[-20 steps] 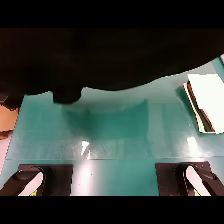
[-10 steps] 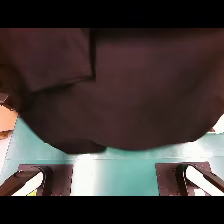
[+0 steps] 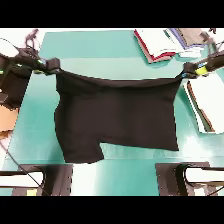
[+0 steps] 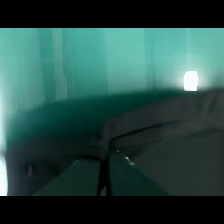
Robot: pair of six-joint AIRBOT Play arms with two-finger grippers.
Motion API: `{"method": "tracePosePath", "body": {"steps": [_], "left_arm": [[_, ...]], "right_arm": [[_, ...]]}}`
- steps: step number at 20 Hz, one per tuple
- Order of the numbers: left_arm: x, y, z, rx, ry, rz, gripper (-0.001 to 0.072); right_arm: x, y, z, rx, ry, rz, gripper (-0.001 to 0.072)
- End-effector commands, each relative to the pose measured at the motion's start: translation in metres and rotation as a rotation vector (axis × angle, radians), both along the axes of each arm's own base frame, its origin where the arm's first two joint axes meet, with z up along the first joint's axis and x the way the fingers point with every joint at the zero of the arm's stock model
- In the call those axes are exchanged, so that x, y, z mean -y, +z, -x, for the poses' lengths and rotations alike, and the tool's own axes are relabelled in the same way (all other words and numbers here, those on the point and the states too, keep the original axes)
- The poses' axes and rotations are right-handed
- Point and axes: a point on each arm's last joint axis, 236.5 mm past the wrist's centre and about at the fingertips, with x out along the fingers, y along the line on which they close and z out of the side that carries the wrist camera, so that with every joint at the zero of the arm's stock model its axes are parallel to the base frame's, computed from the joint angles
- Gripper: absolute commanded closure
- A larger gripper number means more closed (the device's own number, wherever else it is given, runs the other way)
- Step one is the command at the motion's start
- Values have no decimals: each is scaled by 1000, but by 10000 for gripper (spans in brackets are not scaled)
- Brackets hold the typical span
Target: Fold the shirts.
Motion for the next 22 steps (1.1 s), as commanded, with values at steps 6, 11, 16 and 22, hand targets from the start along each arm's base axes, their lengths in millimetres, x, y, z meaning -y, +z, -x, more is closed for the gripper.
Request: {"method": "tracePosePath", "body": {"steps": [6,11,16,22], "left_arm": [[-27,-55,15,-187,-48,-23,683],[-23,-107,67,-385,-98,-6,682],[-25,-135,89,-472,-60,-17,505],[-57,-99,129,-454,-55,-172,170]], "right_arm": [[4,-31,-16,-51,28,30,688],[5,-68,37,-126,4,64,688],[-8,-98,67,-205,0,34,506],[-24,-53,78,-154,-23,-39,287]]}}
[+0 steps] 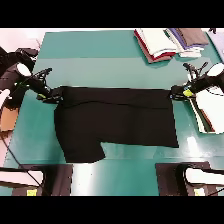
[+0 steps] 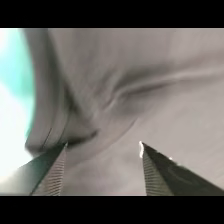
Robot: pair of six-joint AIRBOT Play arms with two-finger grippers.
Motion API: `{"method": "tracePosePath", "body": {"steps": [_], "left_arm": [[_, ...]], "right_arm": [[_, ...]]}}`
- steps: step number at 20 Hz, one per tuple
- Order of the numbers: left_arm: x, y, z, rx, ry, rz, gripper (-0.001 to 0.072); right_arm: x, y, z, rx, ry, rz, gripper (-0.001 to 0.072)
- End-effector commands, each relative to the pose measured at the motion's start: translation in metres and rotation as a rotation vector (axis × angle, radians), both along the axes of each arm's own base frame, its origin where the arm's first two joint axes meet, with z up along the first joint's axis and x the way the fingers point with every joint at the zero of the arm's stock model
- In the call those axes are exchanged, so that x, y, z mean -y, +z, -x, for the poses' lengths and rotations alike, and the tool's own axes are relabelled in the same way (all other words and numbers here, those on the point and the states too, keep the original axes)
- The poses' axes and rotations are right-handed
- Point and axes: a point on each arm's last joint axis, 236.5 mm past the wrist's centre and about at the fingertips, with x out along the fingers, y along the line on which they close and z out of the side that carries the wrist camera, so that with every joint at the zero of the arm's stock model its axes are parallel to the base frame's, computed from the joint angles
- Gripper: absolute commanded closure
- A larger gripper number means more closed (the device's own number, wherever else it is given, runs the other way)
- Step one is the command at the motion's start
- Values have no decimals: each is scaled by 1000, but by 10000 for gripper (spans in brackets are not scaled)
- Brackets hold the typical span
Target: Fold the shirts.
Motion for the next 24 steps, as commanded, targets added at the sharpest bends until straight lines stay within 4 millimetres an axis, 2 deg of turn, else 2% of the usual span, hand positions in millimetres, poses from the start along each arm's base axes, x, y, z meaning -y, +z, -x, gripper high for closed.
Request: {"method": "tracePosePath", "body": {"steps": [1,3,6,7,9,11,13,17,18,19,20,22,24], "left_arm": [[-19,15,47,-5,-13,-100,170],[-15,6,94,-19,-3,-97,170],[-7,-21,167,-97,30,-86,170],[-5,-30,184,-119,54,-79,170],[7,-42,202,-149,83,-32,170],[21,-52,208,-165,108,28,171],[28,-61,202,-131,152,65,171],[55,-55,191,-74,145,190,173],[56,-54,192,-81,138,198,255],[58,-52,196,-96,128,202,549],[59,-49,198,-106,118,206,684],[60,-39,196,-109,94,213,683],[60,-28,188,-85,76,212,684]], "right_arm": [[-10,31,15,53,-3,-27,287],[-12,50,24,109,-4,-17,288],[-11,74,28,210,-18,1,297],[-11,79,28,237,-24,6,298],[-10,86,29,274,-33,11,299],[-11,89,31,281,-32,13,299],[-12,91,31,287,-33,10,299],[-13,89,36,268,-22,5,299],[-13,88,39,259,-9,8,300],[-11,86,44,240,3,9,301],[-6,83,50,215,9,12,301],[11,73,68,140,-19,16,302],[37,46,103,17,-74,54,301]]}}
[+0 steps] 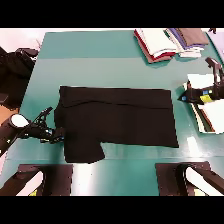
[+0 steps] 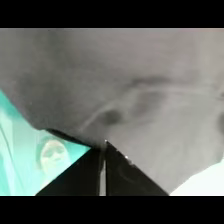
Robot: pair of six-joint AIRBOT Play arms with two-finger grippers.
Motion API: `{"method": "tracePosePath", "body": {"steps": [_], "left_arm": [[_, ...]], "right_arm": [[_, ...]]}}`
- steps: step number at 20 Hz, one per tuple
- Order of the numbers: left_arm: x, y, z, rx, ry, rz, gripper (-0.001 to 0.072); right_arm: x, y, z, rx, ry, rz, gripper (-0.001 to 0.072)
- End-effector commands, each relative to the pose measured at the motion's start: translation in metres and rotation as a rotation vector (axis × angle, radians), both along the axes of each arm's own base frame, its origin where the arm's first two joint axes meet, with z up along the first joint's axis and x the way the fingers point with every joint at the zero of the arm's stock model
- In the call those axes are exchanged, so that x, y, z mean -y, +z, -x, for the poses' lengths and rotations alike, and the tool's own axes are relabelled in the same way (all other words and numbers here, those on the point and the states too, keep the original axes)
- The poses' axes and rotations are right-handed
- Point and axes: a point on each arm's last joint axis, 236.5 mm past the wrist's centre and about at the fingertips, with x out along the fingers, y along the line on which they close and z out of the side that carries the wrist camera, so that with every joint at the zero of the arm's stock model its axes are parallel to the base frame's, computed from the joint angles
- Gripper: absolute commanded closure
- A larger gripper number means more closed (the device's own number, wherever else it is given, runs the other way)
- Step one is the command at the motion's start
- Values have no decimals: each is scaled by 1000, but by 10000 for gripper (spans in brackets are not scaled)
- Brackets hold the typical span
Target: Fold the shirts.
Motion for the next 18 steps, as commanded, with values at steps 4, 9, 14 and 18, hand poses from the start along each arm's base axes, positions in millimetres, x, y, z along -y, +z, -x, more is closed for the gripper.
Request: {"method": "tracePosePath", "body": {"steps": [4,9,14,18], "left_arm": [[4,30,-21,72,-37,19,684],[2,46,-37,131,-42,12,684],[3,46,-36,126,-44,15,684],[3,46,-33,120,-57,15,684]], "right_arm": [[48,-98,136,-432,-154,18,147],[13,-149,176,-530,-226,-143,165],[-9,-157,156,-499,-131,-131,272],[-20,-156,136,-500,-11,-92,515]]}}
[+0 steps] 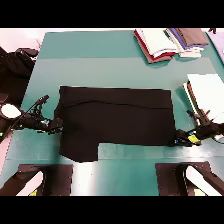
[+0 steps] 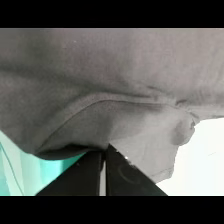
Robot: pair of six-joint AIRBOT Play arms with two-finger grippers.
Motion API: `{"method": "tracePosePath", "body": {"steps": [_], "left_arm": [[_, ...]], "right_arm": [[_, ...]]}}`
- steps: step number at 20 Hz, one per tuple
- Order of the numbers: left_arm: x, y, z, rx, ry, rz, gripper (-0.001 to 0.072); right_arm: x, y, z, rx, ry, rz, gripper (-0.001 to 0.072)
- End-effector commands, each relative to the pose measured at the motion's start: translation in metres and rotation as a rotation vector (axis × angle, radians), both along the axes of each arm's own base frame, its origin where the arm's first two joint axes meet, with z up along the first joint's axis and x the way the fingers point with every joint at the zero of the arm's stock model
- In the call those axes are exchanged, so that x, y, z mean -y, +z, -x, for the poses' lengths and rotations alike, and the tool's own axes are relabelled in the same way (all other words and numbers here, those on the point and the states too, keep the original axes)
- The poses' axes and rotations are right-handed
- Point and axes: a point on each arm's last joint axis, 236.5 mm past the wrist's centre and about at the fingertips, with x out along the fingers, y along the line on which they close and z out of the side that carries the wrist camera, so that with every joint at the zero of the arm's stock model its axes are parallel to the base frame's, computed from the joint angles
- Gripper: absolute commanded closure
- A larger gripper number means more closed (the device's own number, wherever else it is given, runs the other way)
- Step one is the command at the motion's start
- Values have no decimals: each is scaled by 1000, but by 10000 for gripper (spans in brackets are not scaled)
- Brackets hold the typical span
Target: Fold the shirts.
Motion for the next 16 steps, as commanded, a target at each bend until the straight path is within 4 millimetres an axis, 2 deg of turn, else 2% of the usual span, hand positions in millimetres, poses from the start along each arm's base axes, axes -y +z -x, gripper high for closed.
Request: {"method": "tracePosePath", "body": {"steps": [1,3,5,7,10,11,13,16], "left_arm": [[0,1,3,-8,-11,1,685],[2,5,11,-16,-37,2,686],[-2,19,22,25,-58,-26,686],[-9,32,39,45,-61,-72,686],[-2,46,67,17,-92,-45,685],[3,49,68,20,-93,-25,685],[4,50,56,52,-71,-14,686],[-1,51,20,155,-52,-36,685]], "right_arm": [[-12,2,-19,27,97,12,588],[-16,14,-27,61,160,26,687],[-15,32,-30,107,212,62,688],[-6,51,-22,135,251,112,688],[9,74,-10,178,280,199,688],[12,81,-14,221,277,224,688],[15,95,-28,284,268,248,689],[23,105,-69,333,250,265,689]]}}
